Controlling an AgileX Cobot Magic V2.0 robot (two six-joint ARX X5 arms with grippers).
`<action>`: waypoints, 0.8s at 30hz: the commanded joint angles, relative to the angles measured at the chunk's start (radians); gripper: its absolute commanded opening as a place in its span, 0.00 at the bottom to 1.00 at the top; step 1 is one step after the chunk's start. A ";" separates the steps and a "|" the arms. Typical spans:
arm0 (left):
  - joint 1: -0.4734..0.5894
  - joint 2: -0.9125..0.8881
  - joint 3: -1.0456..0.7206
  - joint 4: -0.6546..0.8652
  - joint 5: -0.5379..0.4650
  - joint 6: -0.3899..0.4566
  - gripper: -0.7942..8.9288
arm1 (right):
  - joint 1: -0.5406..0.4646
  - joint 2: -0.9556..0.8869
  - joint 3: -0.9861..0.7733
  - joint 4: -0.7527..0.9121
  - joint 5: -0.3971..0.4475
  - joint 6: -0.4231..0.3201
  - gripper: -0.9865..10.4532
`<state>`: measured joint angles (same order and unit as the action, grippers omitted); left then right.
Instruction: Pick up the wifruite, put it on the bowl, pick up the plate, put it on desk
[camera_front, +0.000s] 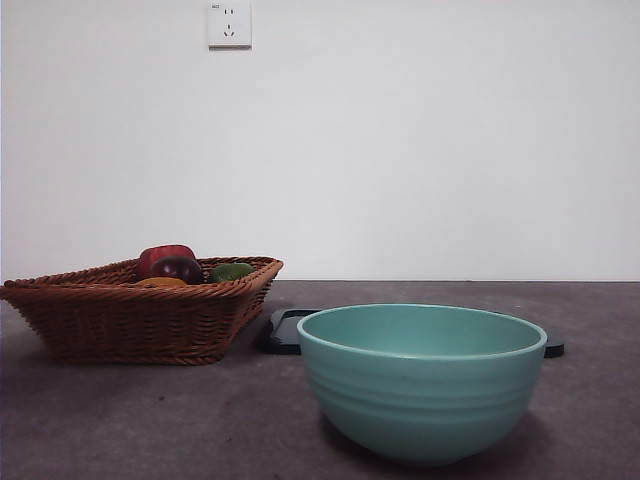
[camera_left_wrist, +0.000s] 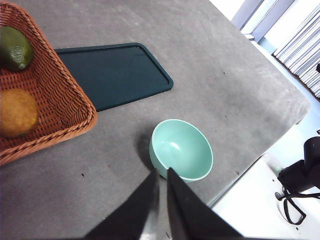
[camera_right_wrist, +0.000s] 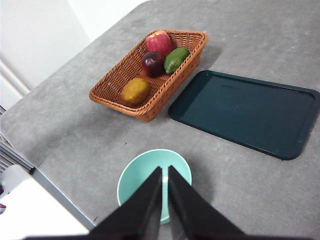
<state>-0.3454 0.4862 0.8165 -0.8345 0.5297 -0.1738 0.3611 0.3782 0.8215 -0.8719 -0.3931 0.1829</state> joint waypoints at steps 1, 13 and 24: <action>-0.005 0.004 0.018 0.013 0.006 0.013 0.27 | 0.006 0.005 0.015 0.010 0.000 -0.012 0.13; -0.006 0.003 0.018 0.021 0.006 0.015 0.86 | 0.005 0.005 0.014 0.011 0.026 0.014 0.65; -0.005 0.063 0.045 -0.001 -0.040 -0.033 0.85 | 0.005 0.005 0.015 0.011 0.026 0.023 0.65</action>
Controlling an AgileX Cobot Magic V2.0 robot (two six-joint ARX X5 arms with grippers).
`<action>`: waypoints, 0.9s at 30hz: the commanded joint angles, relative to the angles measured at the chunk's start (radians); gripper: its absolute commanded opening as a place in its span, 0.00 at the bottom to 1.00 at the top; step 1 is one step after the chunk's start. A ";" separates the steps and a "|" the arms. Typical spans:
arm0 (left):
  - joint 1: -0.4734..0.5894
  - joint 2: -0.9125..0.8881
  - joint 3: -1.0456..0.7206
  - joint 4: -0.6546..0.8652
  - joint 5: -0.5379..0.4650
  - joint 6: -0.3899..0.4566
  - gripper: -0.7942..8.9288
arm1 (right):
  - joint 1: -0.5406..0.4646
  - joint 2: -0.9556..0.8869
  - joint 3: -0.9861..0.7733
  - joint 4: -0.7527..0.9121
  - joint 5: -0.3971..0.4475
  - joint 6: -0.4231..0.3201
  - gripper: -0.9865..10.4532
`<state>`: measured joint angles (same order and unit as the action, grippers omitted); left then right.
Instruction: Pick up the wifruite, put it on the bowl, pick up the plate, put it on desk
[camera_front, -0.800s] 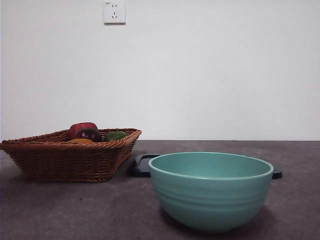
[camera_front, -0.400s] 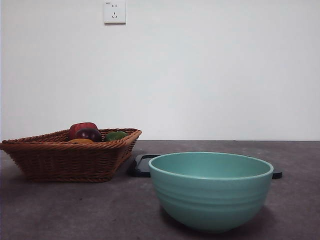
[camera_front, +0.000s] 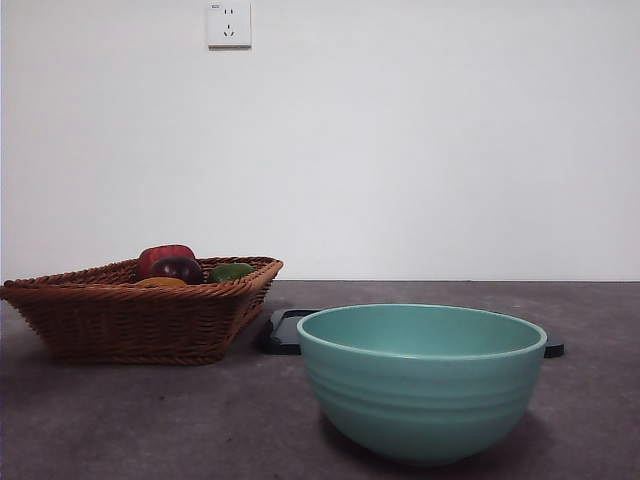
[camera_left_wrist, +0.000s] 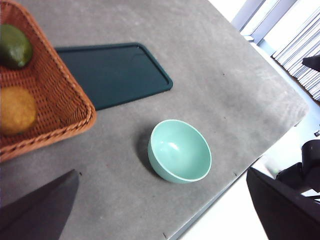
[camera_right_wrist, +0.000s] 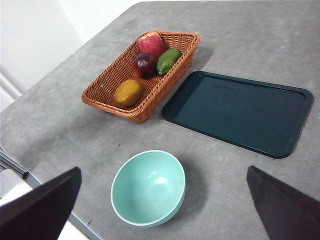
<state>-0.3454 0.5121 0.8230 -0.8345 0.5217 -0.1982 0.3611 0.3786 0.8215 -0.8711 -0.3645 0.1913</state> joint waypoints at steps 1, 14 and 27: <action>-0.005 0.060 0.053 -0.020 -0.058 0.000 0.85 | 0.005 0.005 0.015 0.010 -0.002 0.014 0.65; -0.006 0.482 0.312 -0.222 -0.260 0.033 0.85 | 0.005 0.005 0.015 0.010 -0.002 0.014 0.65; -0.069 0.974 0.601 -0.232 -0.478 0.056 0.85 | 0.005 0.005 0.015 0.010 -0.003 0.014 0.65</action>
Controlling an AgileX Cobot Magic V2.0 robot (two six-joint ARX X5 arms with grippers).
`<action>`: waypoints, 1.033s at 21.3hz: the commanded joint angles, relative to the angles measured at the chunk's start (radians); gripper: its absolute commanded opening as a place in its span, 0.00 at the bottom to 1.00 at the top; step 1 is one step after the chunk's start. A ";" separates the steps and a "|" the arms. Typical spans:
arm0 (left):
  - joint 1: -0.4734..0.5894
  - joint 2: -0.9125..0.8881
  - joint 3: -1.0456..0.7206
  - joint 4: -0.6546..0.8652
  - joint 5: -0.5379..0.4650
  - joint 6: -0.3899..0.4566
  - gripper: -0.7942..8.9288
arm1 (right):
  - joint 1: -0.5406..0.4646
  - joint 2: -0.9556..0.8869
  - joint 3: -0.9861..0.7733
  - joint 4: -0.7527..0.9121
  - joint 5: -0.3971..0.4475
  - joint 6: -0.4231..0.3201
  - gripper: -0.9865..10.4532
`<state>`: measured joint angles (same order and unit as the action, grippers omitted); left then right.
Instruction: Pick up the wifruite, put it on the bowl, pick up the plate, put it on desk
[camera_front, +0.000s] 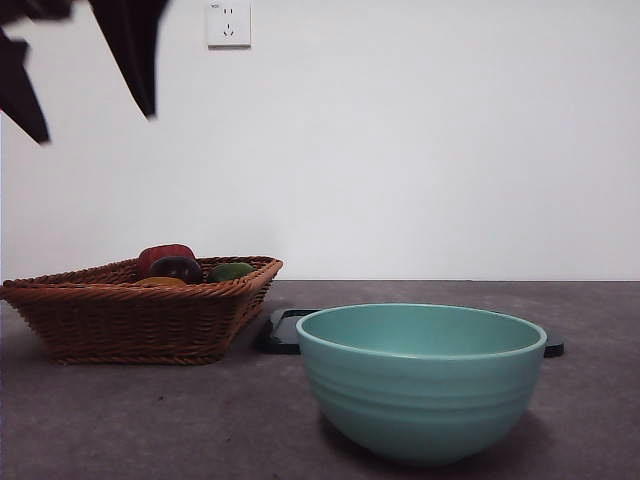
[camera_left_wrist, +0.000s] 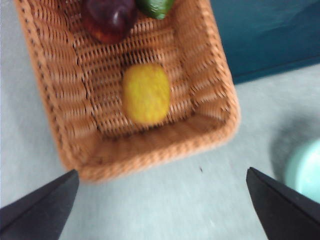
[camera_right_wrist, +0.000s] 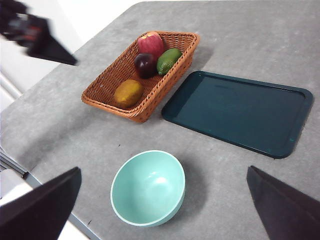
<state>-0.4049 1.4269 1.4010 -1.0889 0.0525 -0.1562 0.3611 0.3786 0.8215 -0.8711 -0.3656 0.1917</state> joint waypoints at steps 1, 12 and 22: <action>-0.012 0.095 0.025 0.047 -0.008 0.014 0.85 | 0.005 0.005 0.015 0.010 -0.002 0.014 0.65; -0.023 0.401 0.025 0.252 -0.058 0.032 0.85 | 0.005 0.005 0.015 0.010 -0.002 0.014 0.65; -0.019 0.473 0.025 0.274 -0.061 0.027 0.65 | 0.005 0.005 0.015 0.010 -0.001 0.014 0.65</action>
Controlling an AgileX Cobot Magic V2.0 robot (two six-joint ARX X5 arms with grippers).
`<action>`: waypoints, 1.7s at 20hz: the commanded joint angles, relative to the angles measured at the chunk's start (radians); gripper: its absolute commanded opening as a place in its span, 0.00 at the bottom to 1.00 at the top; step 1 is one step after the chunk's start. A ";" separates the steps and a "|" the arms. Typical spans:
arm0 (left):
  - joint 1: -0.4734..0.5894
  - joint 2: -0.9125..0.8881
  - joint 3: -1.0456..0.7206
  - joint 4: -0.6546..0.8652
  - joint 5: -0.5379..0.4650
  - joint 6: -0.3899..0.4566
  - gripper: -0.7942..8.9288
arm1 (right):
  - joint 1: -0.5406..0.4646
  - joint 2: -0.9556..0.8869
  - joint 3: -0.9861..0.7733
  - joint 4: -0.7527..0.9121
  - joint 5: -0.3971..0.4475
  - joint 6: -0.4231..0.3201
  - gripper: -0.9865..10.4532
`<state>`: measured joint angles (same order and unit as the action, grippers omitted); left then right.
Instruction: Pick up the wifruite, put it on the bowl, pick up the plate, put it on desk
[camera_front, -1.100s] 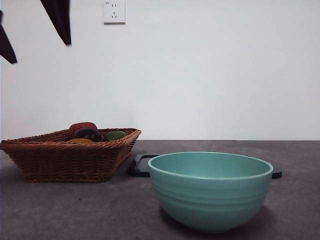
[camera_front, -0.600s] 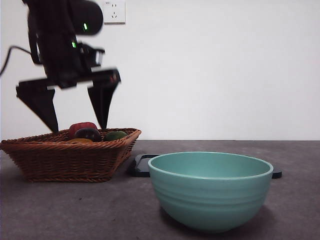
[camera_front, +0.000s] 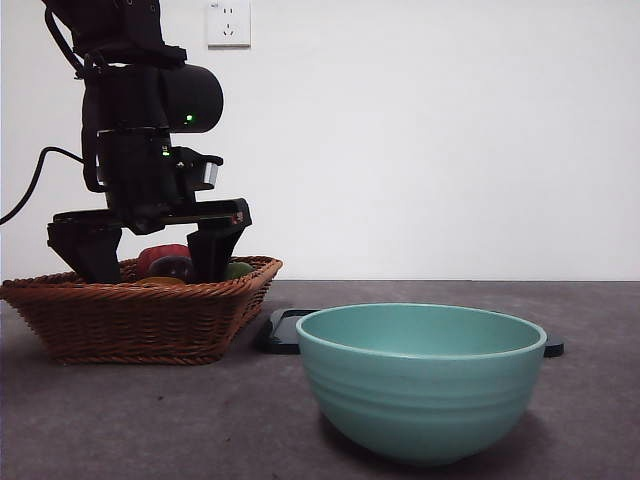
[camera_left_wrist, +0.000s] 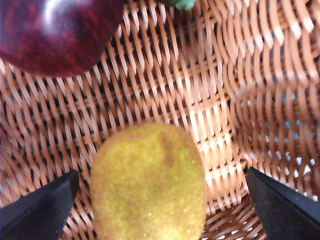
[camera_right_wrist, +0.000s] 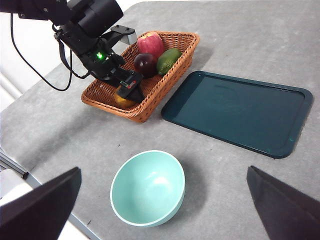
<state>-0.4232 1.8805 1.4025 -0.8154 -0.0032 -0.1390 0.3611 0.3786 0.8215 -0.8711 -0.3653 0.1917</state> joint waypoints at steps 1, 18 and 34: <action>0.003 0.019 0.024 -0.003 -0.005 0.004 0.55 | 0.005 0.005 0.015 0.010 -0.001 0.014 0.65; 0.033 -0.089 0.218 -0.285 -0.004 -0.056 0.39 | 0.005 0.005 0.015 0.010 -0.001 0.016 0.65; -0.254 -0.475 0.216 -0.499 0.029 -0.245 0.39 | 0.005 0.005 0.015 0.010 -0.001 0.010 0.65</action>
<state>-0.6731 1.3922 1.5970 -1.3247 0.0250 -0.3538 0.3611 0.3786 0.8215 -0.8711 -0.3653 0.1982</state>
